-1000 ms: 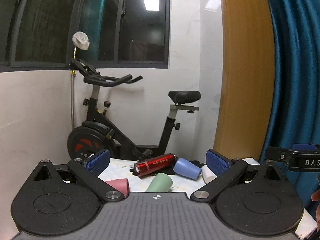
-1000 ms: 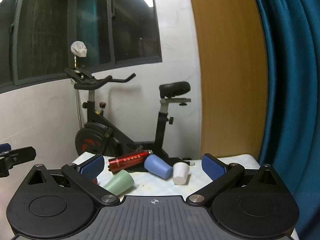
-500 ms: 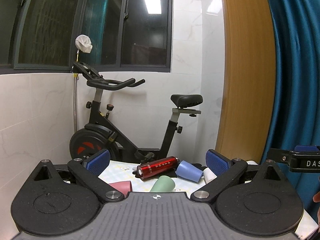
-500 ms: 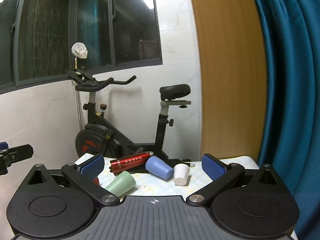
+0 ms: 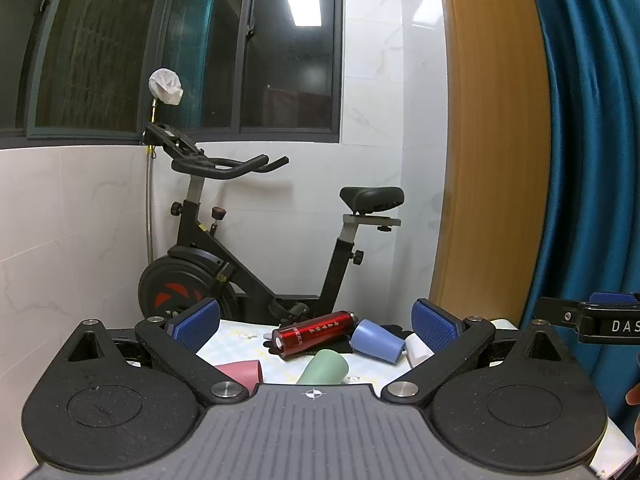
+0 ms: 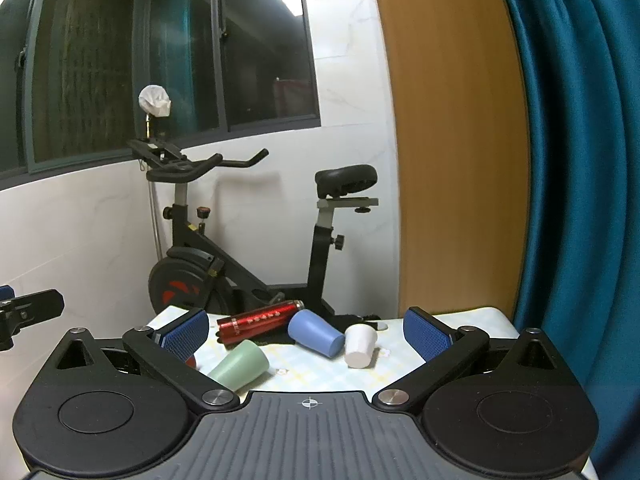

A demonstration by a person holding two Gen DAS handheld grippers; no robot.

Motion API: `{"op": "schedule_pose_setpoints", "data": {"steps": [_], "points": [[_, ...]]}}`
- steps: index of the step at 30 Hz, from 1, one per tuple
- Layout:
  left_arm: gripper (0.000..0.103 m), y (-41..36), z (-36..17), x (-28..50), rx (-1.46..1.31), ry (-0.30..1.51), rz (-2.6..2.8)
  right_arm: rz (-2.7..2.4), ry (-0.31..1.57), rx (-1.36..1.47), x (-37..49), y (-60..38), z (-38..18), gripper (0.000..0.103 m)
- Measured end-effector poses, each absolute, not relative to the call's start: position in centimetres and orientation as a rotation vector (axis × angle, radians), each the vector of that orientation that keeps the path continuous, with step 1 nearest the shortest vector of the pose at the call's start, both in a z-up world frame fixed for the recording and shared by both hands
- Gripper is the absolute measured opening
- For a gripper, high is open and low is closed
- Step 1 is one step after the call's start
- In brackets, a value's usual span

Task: Flip cup upright

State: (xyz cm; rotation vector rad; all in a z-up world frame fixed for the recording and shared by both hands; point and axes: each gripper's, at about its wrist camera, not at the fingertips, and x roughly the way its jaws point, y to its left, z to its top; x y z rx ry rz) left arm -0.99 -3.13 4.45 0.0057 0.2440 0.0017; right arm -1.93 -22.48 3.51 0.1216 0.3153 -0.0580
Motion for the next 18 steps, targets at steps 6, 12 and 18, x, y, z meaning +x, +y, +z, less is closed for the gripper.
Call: {"op": "schedule_pose_setpoints", "data": {"steps": [6,12,18], "points": [[0.103,-3.16,4.44,-0.99,0.007,0.245,0.001,-0.058,0.317,0.125,-1.96,-22.70,3.29,0.103],[0.103,-3.14,4.42,-1.02,0.004,0.247,0.000,-0.058,0.317,0.125,-1.95,-22.70,3.32,0.103],[0.103,-3.14,4.38,-1.00,0.004,0.249,0.001,-0.059,0.318,0.125,-1.95,-22.68,3.34,0.103]]}}
